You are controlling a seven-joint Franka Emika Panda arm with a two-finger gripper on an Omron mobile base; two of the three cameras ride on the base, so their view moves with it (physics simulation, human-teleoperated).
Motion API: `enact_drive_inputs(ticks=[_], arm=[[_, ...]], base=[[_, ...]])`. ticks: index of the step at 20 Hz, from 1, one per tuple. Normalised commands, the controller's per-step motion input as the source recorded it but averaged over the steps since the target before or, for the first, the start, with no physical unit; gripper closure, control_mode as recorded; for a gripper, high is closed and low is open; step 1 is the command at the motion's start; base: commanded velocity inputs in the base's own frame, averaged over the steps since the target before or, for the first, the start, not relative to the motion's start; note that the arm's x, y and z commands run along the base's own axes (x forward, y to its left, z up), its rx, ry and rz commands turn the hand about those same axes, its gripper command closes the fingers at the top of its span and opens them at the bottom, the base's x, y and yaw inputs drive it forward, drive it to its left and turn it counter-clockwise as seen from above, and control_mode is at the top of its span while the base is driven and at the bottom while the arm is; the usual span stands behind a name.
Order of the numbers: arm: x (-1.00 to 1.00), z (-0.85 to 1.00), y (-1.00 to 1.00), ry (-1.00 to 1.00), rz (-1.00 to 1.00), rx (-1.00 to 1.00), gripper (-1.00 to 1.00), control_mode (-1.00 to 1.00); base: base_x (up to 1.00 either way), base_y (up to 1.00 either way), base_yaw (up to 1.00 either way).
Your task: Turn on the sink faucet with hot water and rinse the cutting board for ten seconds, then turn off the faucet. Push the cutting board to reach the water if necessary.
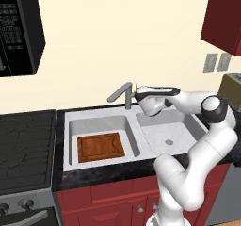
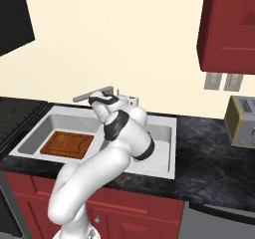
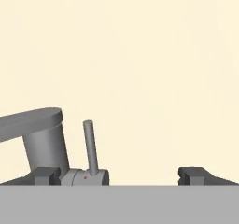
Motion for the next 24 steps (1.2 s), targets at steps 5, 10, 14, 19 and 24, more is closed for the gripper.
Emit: enact_drive_inputs(ticks=[5, 10, 14, 19, 24], arm=[[0.09, 0.0, 0.0, 0.0, 0.0, 0.0, -1.0, -1.0], [0.08, 0.0, 0.01, 0.0, 0.0, 0.0, -1.0, -1.0], [0.1, 0.0, 0.0, 0.0, 0.0, 0.0, -1.0, -1.0], [0.13, 0.0, 0.0, 0.0, 0.0, 0.0, -1.0, -1.0], [0.13, 0.0, 0.04, 0.0, 0.0, 0.0, -1.0, -1.0]], base=[[0.0, 0.0, 0.0], [0.0, 0.0, 0.0], [0.0, 0.0, 0.0], [0.0, 0.0, 0.0], [0.0, 0.0, 0.0]])
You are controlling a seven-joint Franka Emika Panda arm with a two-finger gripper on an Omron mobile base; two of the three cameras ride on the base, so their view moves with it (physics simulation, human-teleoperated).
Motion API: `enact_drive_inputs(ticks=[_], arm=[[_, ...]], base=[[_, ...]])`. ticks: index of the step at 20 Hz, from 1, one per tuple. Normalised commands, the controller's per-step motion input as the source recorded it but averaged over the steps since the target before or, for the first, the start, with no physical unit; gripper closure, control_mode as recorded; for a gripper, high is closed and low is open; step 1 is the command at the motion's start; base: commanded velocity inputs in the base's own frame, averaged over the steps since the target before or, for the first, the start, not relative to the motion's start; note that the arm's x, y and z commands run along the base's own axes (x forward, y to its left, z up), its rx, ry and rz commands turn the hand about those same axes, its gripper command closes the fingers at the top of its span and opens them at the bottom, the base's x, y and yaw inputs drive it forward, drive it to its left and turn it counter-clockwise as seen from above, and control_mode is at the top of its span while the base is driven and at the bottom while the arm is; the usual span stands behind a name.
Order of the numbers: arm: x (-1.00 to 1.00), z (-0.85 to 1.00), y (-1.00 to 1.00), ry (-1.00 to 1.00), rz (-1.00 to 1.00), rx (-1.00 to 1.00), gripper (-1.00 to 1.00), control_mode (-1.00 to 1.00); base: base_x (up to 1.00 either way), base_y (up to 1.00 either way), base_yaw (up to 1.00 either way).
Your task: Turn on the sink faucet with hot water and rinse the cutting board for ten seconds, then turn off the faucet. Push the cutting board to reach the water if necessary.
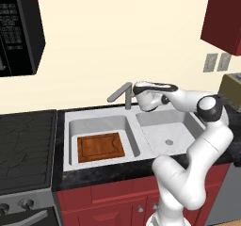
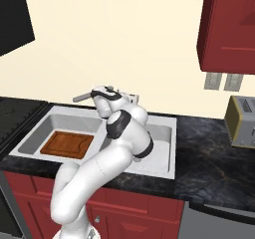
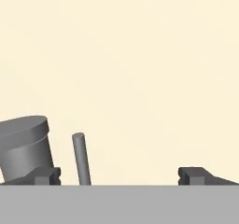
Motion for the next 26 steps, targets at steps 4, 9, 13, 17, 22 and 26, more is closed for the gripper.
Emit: enact_drive_inputs(ticks=[4, 9, 13, 17, 22, 26], arm=[[0.11, -0.01, 0.09, 0.0, 0.0, 0.0, -1.0, -1.0], [0.1, -0.04, 0.14, 0.0, 0.0, 0.0, -1.0, -1.0], [0.09, 0.0, 0.09, 0.0, 0.0, 0.0, -1.0, -1.0], [0.11, 0.0, 0.07, 0.0, 0.0, 0.0, -1.0, -1.0], [0.09, 0.0, 0.01, 0.0, 0.0, 0.0, -1.0, -1.0], [0.05, 0.0, 0.0, 0.0, 0.0, 0.0, -1.0, -1.0]], base=[[0.0, 0.0, 0.0], [0.0, 0.0, 0.0], [0.0, 0.0, 0.0], [0.0, 0.0, 0.0], [0.0, 0.0, 0.0], [0.0, 0.0, 0.0]])
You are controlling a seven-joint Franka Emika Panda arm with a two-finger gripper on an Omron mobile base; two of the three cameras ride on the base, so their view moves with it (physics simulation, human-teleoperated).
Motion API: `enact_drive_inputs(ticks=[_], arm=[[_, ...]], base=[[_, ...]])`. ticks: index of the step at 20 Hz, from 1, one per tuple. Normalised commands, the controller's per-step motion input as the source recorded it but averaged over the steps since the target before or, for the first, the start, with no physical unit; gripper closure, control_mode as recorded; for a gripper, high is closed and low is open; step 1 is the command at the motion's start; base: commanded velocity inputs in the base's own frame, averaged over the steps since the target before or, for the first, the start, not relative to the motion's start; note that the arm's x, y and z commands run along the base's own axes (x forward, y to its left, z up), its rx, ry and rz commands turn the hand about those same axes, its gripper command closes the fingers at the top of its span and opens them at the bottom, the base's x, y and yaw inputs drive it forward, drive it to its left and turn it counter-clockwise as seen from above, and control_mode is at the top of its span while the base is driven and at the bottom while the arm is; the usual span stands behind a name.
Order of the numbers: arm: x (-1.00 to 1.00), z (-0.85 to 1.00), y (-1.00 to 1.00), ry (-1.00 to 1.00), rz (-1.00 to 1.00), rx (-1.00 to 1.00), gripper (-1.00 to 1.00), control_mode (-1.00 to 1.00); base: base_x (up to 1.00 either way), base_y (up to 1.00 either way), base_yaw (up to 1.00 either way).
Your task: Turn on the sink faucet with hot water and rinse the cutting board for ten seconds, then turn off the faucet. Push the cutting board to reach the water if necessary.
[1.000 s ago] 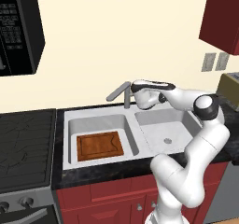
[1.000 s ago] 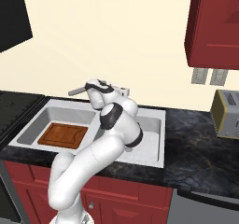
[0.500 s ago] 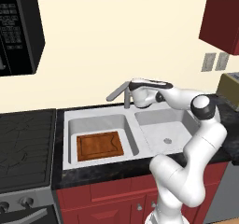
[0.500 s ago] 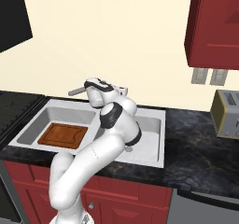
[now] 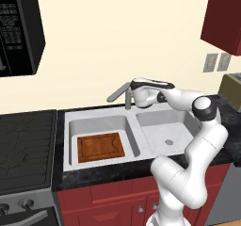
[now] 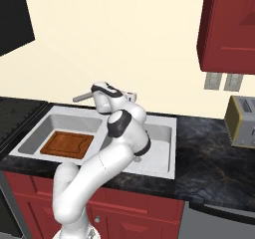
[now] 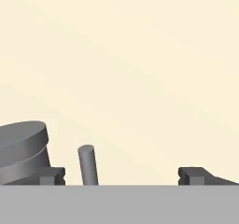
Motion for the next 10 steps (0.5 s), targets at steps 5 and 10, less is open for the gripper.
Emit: enact_drive_inputs(ticks=[5, 10], arm=[[0.03, 0.0, 0.0, 0.0, 0.0, 0.0, -1.0, -1.0], [0.05, 0.0, 0.0, 0.0, 0.0, 0.0, -1.0, -1.0]], base=[[0.0, 0.0, 0.0], [0.0, 0.0, 0.0]])
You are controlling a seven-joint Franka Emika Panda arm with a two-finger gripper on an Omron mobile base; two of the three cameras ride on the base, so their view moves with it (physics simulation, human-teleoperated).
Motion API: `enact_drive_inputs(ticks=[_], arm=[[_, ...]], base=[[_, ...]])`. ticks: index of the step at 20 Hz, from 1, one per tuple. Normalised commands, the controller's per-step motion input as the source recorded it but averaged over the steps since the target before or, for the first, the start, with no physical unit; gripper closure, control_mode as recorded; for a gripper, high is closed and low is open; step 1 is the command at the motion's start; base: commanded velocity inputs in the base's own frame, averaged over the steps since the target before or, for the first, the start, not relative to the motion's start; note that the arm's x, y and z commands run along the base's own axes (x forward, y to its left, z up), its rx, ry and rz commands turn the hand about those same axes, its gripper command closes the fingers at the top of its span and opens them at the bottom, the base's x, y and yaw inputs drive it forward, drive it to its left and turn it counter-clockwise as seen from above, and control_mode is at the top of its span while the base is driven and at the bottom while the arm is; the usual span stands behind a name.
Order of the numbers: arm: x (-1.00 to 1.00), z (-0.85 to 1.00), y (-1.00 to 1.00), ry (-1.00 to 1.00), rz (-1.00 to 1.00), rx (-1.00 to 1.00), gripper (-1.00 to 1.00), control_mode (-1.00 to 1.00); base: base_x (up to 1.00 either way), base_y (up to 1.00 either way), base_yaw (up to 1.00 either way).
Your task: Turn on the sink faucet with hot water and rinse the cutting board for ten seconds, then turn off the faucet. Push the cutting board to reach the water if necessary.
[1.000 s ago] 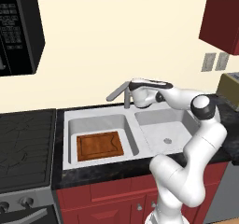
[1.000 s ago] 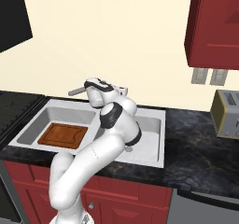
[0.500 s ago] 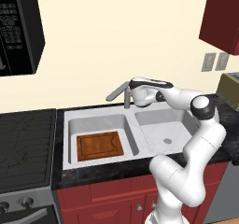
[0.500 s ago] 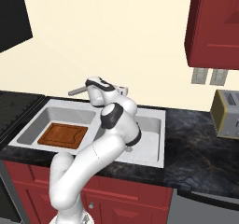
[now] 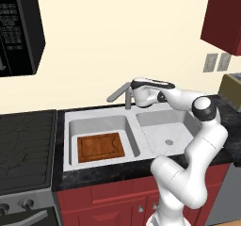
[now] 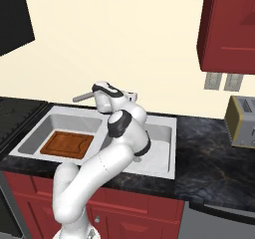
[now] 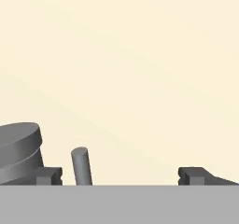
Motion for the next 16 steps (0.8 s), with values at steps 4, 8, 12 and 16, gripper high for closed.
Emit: enact_drive_inputs(ticks=[4, 8, 12, 16], arm=[[0.01, 0.0, 0.0, 0.0, 0.0, 0.0, -1.0, -1.0], [0.0, 0.0, 0.0, 0.0, 0.0, 0.0, -1.0, -1.0], [0.02, 0.0, 0.0, 0.0, 0.0, 0.0, -1.0, -1.0], [0.04, 0.0, 0.0, 0.0, 0.0, 0.0, -1.0, -1.0]], base=[[0.0, 0.0, 0.0], [0.0, 0.0, 0.0], [0.0, 0.0, 0.0], [0.0, 0.0, 0.0]])
